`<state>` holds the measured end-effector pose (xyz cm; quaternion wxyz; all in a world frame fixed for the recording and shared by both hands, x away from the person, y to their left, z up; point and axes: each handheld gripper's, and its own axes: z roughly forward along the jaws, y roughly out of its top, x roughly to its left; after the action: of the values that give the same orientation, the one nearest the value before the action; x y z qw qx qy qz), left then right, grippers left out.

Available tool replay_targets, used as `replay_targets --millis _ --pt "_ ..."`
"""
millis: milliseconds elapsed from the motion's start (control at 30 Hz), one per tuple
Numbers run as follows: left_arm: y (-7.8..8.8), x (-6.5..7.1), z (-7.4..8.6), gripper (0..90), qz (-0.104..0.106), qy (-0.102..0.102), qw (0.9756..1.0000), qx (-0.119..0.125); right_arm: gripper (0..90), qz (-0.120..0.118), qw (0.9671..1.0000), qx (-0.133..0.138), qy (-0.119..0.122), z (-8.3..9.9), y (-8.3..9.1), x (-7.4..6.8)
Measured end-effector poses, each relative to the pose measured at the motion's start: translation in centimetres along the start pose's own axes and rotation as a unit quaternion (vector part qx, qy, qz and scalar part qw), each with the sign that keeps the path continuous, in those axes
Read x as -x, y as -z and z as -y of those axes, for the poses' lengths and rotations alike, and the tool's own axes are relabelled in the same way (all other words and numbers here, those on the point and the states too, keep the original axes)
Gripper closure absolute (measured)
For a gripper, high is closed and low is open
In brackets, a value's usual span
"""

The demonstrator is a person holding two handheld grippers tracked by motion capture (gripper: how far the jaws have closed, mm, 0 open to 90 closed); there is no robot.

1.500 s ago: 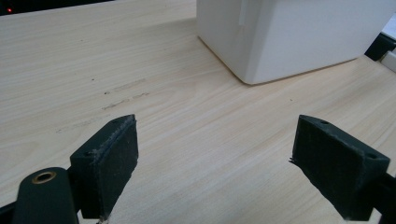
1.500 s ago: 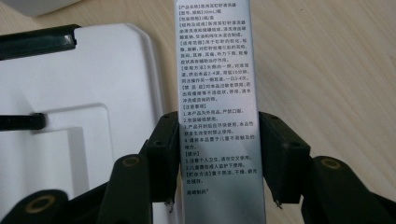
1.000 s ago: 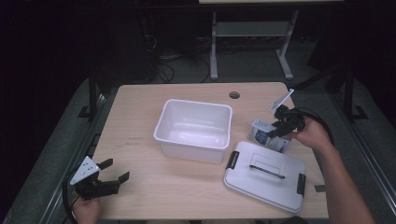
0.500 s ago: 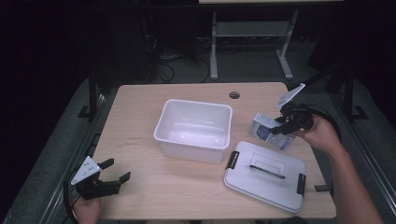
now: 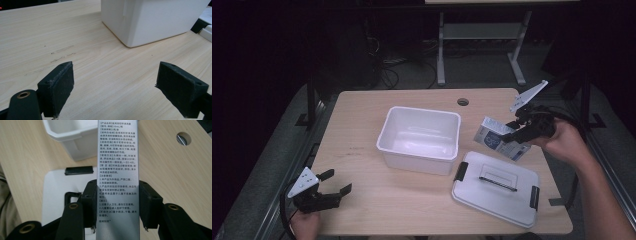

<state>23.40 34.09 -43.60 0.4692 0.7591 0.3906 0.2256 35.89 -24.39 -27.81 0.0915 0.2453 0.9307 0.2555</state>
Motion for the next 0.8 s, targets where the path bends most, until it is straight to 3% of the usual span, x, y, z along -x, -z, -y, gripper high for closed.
replay_targets --millis 400,800 --pt "0.0 0.0 -0.1 13.7 0.001 0.000 1.0000 0.003 55.3 -0.024 0.9991 0.009 0.033 -3.4 1.9 -2.8" --pt "0.2 -0.2 0.0 13.7 -0.001 0.003 1.0000 0.005 55.3 -0.042 0.9963 0.005 0.074 -7.5 1.3 -4.9"
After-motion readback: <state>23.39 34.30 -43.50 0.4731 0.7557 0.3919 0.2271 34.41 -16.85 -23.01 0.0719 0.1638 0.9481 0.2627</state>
